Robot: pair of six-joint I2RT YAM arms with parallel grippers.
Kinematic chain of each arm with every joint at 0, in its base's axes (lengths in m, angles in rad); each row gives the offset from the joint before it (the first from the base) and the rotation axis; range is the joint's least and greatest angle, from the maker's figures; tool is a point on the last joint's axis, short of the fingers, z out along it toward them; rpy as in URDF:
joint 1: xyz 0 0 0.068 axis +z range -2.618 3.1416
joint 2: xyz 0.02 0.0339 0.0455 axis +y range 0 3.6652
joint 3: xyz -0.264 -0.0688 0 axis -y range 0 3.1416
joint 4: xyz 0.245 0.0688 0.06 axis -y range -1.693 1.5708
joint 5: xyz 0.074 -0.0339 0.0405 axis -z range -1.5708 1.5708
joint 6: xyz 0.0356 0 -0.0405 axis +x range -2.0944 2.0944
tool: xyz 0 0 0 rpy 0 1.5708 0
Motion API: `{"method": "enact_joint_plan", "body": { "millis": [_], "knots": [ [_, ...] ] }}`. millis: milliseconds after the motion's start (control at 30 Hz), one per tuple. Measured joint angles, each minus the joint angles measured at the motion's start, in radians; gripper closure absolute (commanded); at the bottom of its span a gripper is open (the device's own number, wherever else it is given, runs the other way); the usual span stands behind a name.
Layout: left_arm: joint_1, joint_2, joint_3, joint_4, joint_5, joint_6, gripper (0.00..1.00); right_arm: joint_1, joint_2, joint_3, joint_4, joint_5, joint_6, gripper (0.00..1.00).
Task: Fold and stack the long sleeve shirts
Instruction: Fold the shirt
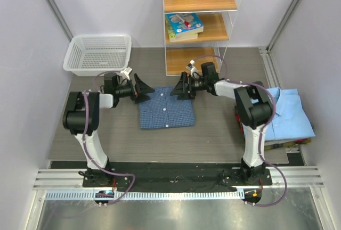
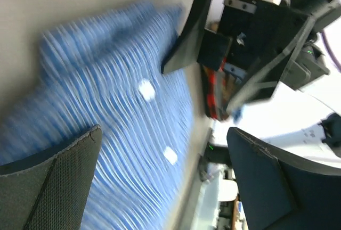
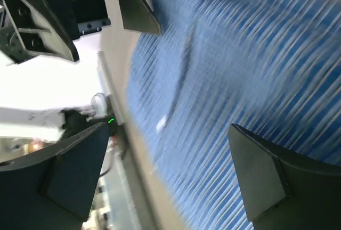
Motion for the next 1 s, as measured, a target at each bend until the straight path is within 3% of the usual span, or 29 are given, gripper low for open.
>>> {"method": "enact_joint_plan", "body": {
  "millis": [133, 267, 367, 467, 533, 600, 733, 1000],
  "knots": [
    [0.001, -0.300, -0.158, -0.106, 0.034, 0.010, 0.00, 0.016, -0.242, -0.199, 0.067, 0.010, 0.127, 0.00],
    [-0.058, -0.500, -0.271, -0.122, 0.074, 0.014, 0.00, 0.085, -0.399, -0.302, 0.174, -0.014, 0.190, 0.00],
    [-0.099, -0.483, -0.337, -0.136, 0.083, 0.017, 0.00, 0.138, -0.389, -0.388, 0.243, -0.043, 0.215, 0.00],
    [-0.104, -0.359, -0.363, -0.190, 0.067, 0.039, 0.01, 0.145, -0.273, -0.431, 0.249, -0.061, 0.225, 0.01],
    [-0.090, -0.266, -0.353, -0.258, 0.044, 0.079, 0.06, 0.124, -0.173, -0.435, 0.229, -0.063, 0.210, 0.07],
    [-0.061, -0.209, -0.324, -0.304, 0.089, 0.100, 0.08, 0.097, -0.129, -0.386, 0.162, -0.123, 0.167, 0.11],
    [-0.023, -0.224, -0.308, -0.374, 0.090, 0.167, 0.07, 0.072, -0.103, -0.225, -0.080, -0.052, -0.032, 0.19],
    [0.009, -0.562, -0.302, -0.631, 0.009, 0.380, 0.09, 0.022, -0.105, -0.004, -0.449, 0.187, -0.362, 0.36]
  ]
}}
